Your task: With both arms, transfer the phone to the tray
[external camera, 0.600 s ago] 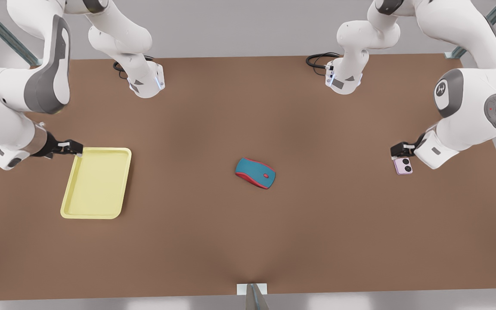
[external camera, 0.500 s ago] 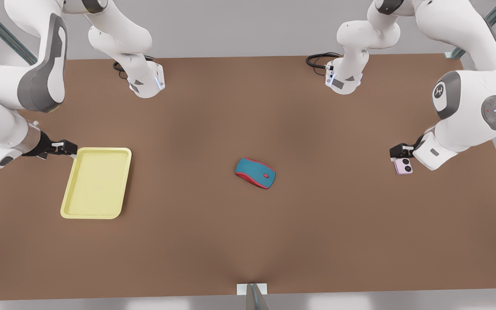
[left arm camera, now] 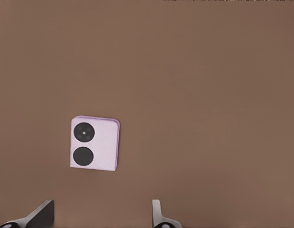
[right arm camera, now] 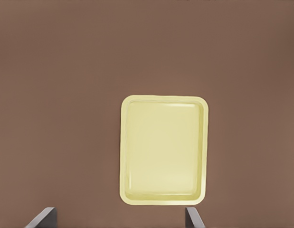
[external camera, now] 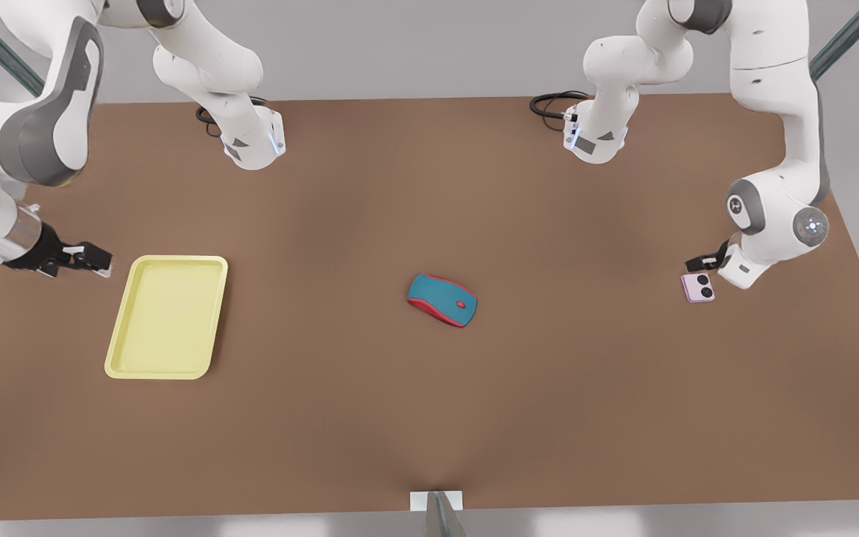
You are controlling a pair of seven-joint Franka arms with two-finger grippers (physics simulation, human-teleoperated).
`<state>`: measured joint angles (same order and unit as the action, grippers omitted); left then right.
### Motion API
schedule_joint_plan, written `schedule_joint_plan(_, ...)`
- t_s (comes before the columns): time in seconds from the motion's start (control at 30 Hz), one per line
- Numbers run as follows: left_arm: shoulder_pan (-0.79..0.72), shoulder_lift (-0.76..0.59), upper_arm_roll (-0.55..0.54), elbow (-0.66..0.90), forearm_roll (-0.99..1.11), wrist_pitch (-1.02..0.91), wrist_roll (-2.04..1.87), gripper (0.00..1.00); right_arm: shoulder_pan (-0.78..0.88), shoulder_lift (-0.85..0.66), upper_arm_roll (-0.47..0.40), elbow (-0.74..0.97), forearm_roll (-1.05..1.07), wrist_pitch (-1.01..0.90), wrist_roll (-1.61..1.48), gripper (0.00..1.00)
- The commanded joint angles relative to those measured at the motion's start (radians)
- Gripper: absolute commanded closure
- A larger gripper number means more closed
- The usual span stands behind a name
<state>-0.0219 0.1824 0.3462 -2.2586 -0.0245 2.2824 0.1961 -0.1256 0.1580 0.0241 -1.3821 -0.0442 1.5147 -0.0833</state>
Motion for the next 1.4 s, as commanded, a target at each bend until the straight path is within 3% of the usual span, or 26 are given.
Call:
schedule_joint_plan(0.0,0.01,0.017,0.011,-0.022,-0.043,0.236,0.355,0.0,0.004,-0.003,-0.001,0.014,-0.006,-0.001,0.02,0.0)
schedule_joint_plan(0.43,0.057,0.18,-0.007,-0.05,-0.135,0.413,0.471,0.0,0.006,0.011,-0.032,0.046,0.021,-0.008,0.02,0.0)
schedule_joint_plan(0.9,0.057,0.279,-0.019,-0.048,-0.166,0.463,0.471,0.0,0.011,0.015,-0.024,0.058,0.021,-0.005,0.019,0.0)
schedule_joint_plan(1.07,0.057,0.282,-0.026,-0.047,-0.166,0.463,0.471,0.16,0.017,0.014,-0.023,0.058,0.004,-0.01,0.016,0.0)
schedule_joint_plan(1.37,0.057,0.282,-0.035,-0.042,-0.167,0.462,0.47,0.21,0.015,0.014,-0.024,0.06,0.006,-0.01,0.019,0.0)
